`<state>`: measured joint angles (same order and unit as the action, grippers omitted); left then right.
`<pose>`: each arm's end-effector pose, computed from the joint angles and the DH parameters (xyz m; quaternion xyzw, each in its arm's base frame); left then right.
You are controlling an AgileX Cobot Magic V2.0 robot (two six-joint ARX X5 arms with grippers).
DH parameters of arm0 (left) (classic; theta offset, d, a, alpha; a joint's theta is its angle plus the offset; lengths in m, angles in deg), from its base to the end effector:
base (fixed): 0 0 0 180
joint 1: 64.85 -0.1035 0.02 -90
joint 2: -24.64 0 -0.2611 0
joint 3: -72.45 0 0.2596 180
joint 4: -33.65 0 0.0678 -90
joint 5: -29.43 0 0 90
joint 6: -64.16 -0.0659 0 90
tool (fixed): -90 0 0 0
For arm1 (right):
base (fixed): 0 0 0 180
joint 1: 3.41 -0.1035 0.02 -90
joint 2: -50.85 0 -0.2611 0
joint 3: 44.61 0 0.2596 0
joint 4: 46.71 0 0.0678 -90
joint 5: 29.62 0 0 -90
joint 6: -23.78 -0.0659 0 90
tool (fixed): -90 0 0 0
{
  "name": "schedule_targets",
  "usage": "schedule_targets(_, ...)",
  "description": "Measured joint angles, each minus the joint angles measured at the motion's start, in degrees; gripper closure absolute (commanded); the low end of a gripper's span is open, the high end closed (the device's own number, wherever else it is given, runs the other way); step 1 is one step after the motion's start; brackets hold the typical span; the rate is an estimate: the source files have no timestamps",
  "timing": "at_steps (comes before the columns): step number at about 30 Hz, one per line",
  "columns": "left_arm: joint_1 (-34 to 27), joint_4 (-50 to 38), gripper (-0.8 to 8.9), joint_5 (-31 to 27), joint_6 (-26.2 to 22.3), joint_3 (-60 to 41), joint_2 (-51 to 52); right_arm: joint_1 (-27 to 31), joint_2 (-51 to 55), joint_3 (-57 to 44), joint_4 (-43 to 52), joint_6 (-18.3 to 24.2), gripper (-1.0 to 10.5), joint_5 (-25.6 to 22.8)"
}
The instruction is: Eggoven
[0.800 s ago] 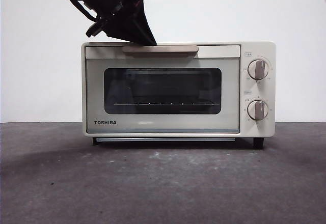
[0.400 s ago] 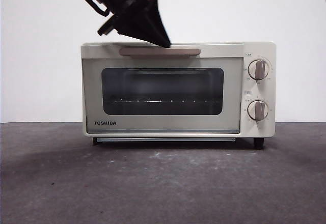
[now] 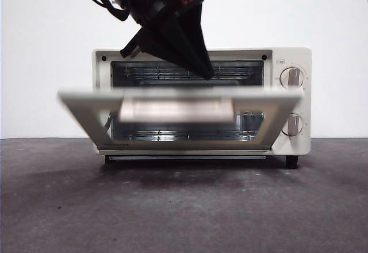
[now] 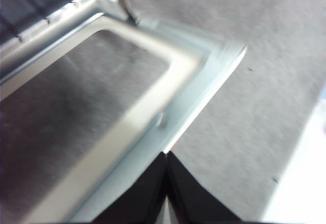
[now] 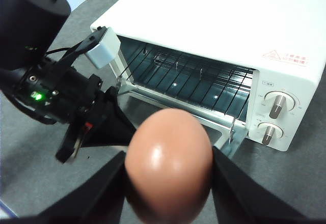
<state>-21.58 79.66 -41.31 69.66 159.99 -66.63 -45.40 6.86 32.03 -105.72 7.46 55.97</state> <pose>0.2537 -0.2687 0.2484 0.0502 0.4335 -0.4506 0.7788 0.1300 0.1102 0.3656 0.0419 0.2520 0.2807 0.9252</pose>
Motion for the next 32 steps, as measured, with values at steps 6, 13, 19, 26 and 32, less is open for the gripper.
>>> schedule_targets(6,-1.16,0.22,8.08,0.0,1.36,-0.02,10.91,1.33,-6.25,0.0,0.22,0.0,9.4,0.33)
schedule_targets(13,-6.49,0.9,8.08,-0.04,1.49,-2.38,18.12,3.28,-14.8,0.0,4.5,0.02,9.4,4.83)
schedule_targets(19,-12.24,0.74,8.08,0.0,1.49,-12.37,26.18,4.63,-23.04,0.0,10.45,0.0,9.4,8.87)
schedule_targets(26,-20.55,0.02,8.08,3.48,1.51,-23.08,37.0,4.68,-32.5,0.0,17.88,0.0,9.4,9.4)
schedule_targets(32,-28.33,2.8,8.08,9.22,1.46,-28.79,44.02,5.81,-42.58,0.0,29.22,0.0,9.4,10.47)
